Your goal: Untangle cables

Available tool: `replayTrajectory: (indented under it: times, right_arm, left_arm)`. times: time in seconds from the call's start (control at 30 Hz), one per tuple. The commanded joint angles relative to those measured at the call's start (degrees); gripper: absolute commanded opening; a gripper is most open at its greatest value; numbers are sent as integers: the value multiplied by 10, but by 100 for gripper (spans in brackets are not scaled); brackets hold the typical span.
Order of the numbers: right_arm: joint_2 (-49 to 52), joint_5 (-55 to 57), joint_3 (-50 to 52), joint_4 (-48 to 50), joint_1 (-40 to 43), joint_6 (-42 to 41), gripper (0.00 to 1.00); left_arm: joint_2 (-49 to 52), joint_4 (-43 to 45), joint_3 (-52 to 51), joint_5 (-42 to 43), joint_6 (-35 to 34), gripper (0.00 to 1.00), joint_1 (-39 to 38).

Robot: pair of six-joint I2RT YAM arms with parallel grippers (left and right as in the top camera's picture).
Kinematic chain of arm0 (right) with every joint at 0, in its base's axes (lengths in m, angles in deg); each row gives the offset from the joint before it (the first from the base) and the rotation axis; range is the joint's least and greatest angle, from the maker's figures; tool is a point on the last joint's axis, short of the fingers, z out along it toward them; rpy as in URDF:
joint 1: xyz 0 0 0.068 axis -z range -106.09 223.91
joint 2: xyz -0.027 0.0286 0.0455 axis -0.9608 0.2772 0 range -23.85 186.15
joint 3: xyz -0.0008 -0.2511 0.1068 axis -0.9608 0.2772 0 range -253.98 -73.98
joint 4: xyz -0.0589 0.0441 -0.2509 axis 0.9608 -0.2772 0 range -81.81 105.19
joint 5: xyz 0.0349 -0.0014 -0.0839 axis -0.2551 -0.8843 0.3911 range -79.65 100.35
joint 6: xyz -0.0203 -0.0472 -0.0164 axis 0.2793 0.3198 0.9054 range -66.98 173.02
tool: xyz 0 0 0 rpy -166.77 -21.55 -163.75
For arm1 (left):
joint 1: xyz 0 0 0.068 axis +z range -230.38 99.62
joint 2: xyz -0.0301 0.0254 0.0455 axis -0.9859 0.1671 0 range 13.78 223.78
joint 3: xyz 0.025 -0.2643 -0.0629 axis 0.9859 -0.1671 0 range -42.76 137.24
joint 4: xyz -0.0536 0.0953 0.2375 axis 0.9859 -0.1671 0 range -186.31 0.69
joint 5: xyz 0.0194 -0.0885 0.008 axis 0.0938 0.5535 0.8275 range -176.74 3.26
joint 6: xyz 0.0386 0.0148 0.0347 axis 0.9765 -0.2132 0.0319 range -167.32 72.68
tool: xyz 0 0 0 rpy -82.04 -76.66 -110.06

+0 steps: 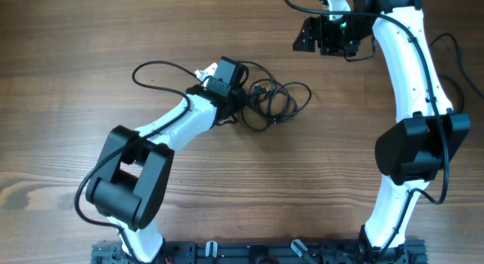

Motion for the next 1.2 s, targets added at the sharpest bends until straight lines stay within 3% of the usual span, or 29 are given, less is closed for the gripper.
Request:
replayTrajectory:
  times: [0.0, 0.43, 0.57, 0.63, 0.77, 0.87, 1.07, 1.17]
  right_arm:
    - [6, 8, 0, -1, -3, -3, 84]
    - [6, 8, 0, -4, -3, 0, 84]
    - [6, 8, 0, -7, -3, 0, 84]
    - [6, 8, 0, -8, -3, 1, 84]
    - [6, 8, 0, -9, -3, 1, 85]
    - [6, 10, 0, -10, -3, 2, 85]
    - [6, 10, 0, -12, -4, 2, 85]
    - [6, 10, 0, -12, -10, 2, 86]
  left_arm:
    - [19, 28, 2, -20, -19, 32, -1]
    - [50, 24, 2, -7, -19, 29, -6]
    - [50, 21, 2, -8, -16, 33, -16]
    - [50, 26, 2, -21, -14, 31, -15]
    - [50, 49, 2, -28, -14, 4, -4]
    - [49, 49, 2, -19, -9, 4, -3]
    - [2, 58, 3, 60, 89, 4, -3]
    - [-51, 61, 3, 144, 143, 4, 4]
